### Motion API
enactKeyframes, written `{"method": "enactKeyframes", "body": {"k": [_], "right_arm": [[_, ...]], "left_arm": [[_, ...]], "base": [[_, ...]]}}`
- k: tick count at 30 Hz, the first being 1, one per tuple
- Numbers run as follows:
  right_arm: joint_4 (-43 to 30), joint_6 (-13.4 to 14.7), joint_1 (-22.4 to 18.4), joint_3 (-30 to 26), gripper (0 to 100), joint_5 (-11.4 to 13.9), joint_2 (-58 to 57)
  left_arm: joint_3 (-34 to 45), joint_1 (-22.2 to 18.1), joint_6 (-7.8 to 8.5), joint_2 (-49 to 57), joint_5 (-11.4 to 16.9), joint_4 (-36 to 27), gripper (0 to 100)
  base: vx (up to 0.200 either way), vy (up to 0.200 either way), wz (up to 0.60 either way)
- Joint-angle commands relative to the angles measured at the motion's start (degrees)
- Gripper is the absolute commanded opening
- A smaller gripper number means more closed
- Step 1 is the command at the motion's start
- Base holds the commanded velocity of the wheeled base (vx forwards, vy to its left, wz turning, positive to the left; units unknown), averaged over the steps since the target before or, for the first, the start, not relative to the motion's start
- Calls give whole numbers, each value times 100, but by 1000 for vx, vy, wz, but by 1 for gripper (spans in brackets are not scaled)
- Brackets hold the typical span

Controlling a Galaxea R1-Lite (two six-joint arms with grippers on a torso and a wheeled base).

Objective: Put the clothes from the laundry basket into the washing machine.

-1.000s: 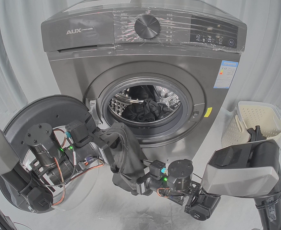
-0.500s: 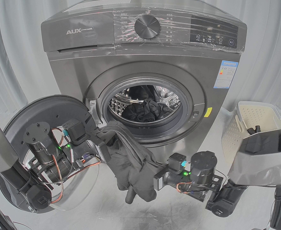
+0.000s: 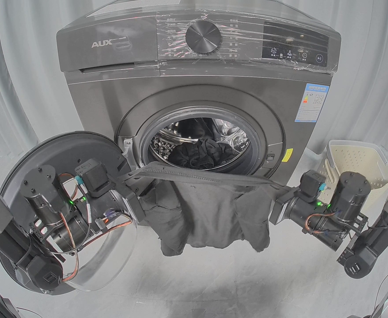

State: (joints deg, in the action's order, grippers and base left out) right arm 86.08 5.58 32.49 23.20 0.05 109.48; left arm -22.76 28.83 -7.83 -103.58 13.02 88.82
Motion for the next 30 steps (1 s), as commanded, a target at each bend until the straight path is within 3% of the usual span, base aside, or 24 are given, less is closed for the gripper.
{"method": "enactKeyframes", "body": {"k": [1, 9, 30], "right_arm": [[23, 74, -94, 123, 0, -31, -568], [85, 83, -111, 668, 0, -216, -727], [14, 92, 135, 809, 0, -260, -1289]], "left_arm": [[96, 44, 9, 374, 16, 4, 0], [307, 96, 0, 831, 166, 12, 0], [298, 61, 9, 1077, 104, 4, 0]], "base": [[0, 0, 0], [0, 0, 0], [0, 0, 0]]}}
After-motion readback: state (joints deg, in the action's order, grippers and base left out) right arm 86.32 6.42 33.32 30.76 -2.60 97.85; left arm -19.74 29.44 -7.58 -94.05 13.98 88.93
